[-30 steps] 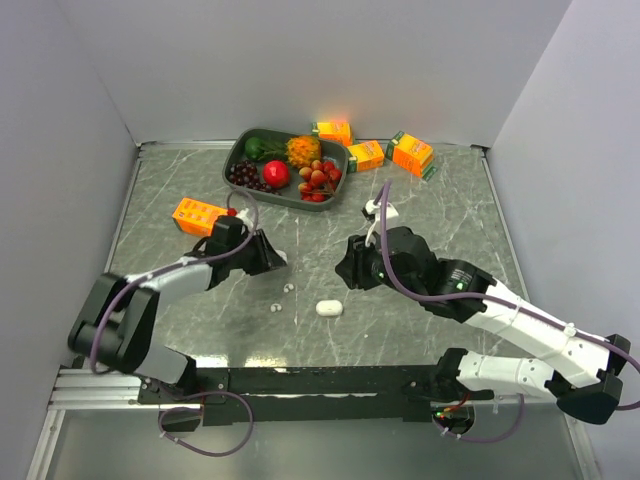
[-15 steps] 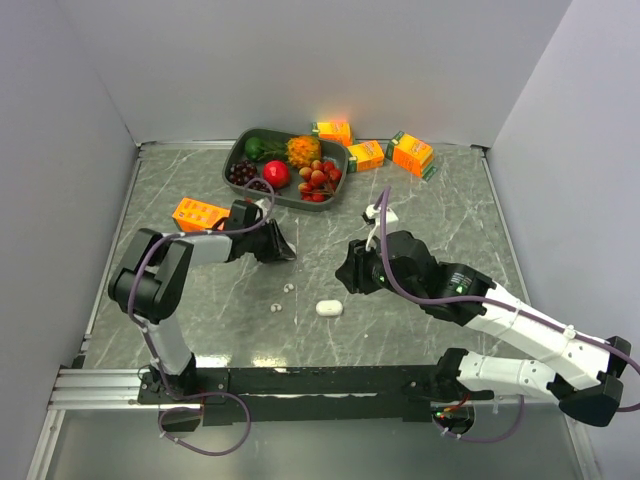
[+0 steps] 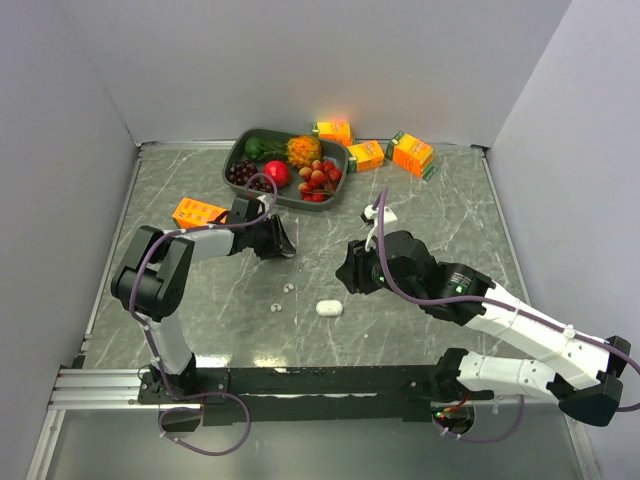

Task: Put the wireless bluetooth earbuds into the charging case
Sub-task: Place the charging case at the center of the board, then pick up the charging case at the center of the board.

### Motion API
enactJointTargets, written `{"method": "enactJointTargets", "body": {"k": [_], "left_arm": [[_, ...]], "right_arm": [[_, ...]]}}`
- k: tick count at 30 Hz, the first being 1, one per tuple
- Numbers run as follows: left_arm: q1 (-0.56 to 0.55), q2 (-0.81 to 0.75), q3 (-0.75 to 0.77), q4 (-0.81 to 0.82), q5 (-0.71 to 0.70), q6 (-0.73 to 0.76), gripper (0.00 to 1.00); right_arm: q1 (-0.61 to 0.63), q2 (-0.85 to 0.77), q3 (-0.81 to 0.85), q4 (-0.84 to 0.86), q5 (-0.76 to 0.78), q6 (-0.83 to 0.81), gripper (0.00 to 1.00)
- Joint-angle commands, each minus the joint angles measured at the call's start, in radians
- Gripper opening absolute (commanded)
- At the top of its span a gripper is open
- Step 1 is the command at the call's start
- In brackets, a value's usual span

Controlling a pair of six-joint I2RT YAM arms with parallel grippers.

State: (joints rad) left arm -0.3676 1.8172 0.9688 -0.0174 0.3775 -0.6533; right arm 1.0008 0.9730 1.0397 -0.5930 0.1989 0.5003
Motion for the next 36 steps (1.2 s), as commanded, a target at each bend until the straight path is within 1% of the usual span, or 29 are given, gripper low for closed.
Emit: {"method": "enactJointTargets", "body": {"k": [1, 6, 8, 16, 20, 23, 24, 26, 27, 28, 29, 30, 31, 32, 33, 34, 35, 36], "left_arm": [[0.009, 0.002, 0.010, -0.078, -0.038, 0.034, 0.47], [0.019, -0.018, -0.004, -0.088, -0.043, 0.037, 0.50], [0.024, -0.033, -0.005, -0.107, -0.052, 0.040, 0.53], [0.058, -0.110, 0.019, -0.193, -0.074, 0.083, 0.54], [0.058, -0.157, 0.041, -0.260, -0.091, 0.103, 0.53], [0.050, -0.248, 0.073, -0.320, -0.117, 0.110, 0.54], [0.041, -0.310, 0.096, -0.337, -0.158, 0.112, 0.54], [-0.013, -0.375, 0.123, -0.381, -0.237, 0.112, 0.55], [-0.042, -0.436, 0.139, -0.413, -0.288, 0.103, 0.56], [-0.119, -0.464, 0.136, -0.421, -0.408, 0.087, 0.56], [-0.164, -0.492, 0.130, -0.427, -0.476, 0.022, 0.57], [-0.210, -0.546, 0.089, -0.406, -0.529, -0.015, 0.63], [-0.297, -0.574, 0.056, -0.385, -0.602, -0.057, 0.82], [-0.335, -0.600, 0.023, -0.351, -0.611, -0.145, 0.84], [-0.367, -0.639, -0.042, -0.322, -0.611, -0.184, 0.84], [-0.442, -0.648, -0.056, -0.293, -0.620, -0.221, 0.86], [-0.492, -0.651, -0.044, -0.300, -0.697, -0.261, 0.90], [-0.584, -0.641, -0.021, -0.323, -0.738, -0.273, 0.96]], "right_arm": [[-0.005, -0.026, 0.010, 0.018, 0.023, -0.006, 0.45], [-0.005, -0.043, -0.003, 0.018, 0.033, 0.000, 0.45], [-0.005, -0.048, -0.007, 0.018, 0.034, 0.000, 0.45], [-0.005, -0.057, -0.017, 0.022, 0.033, 0.004, 0.45], [-0.005, -0.066, -0.018, 0.019, 0.033, 0.006, 0.45], [-0.005, -0.071, -0.018, 0.019, 0.037, 0.006, 0.45], [-0.005, -0.071, -0.014, 0.018, 0.040, 0.003, 0.45], [-0.005, -0.069, -0.009, 0.009, 0.057, -0.002, 0.45], [-0.005, -0.069, -0.006, 0.007, 0.072, -0.003, 0.45], [-0.004, -0.068, -0.004, -0.005, 0.089, 0.000, 0.45], [-0.005, -0.071, -0.006, -0.011, 0.129, 0.012, 0.45], [-0.007, -0.072, -0.012, -0.013, 0.151, 0.018, 0.46], [-0.007, -0.086, -0.018, -0.013, 0.168, 0.024, 0.46], [-0.007, -0.094, -0.026, -0.010, 0.187, 0.049, 0.48], [-0.008, -0.106, -0.042, -0.010, 0.221, 0.064, 0.49], [-0.013, -0.134, -0.053, -0.005, 0.234, 0.078, 0.50], [-0.017, -0.149, -0.067, 0.010, 0.238, 0.092, 0.57], [-0.022, -0.163, -0.090, 0.010, 0.250, 0.101, 0.66]]}}
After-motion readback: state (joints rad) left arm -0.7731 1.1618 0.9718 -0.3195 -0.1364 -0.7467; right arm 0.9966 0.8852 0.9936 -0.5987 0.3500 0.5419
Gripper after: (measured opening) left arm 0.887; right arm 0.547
